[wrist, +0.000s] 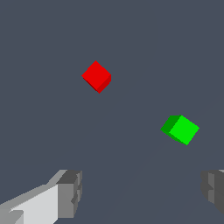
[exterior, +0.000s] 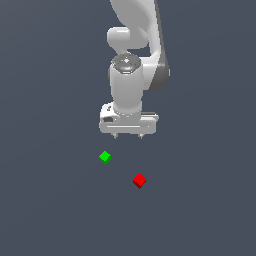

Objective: Stack the red cube on top of the green cube.

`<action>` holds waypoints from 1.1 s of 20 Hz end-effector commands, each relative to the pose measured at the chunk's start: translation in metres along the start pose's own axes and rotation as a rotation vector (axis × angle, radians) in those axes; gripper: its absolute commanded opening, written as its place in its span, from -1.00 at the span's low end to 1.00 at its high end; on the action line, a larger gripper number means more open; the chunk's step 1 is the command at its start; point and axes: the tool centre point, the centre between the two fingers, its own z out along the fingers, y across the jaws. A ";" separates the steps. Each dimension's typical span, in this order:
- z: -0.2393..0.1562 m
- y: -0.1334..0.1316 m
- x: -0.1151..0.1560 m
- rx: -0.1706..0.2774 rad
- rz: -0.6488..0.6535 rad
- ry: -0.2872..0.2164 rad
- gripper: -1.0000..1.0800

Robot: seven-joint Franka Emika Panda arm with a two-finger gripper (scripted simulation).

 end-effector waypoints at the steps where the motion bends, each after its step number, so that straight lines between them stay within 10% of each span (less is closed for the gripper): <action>1: 0.000 0.000 0.000 0.000 0.000 0.000 0.92; 22: 0.038 -0.028 0.033 -0.011 0.244 -0.008 0.92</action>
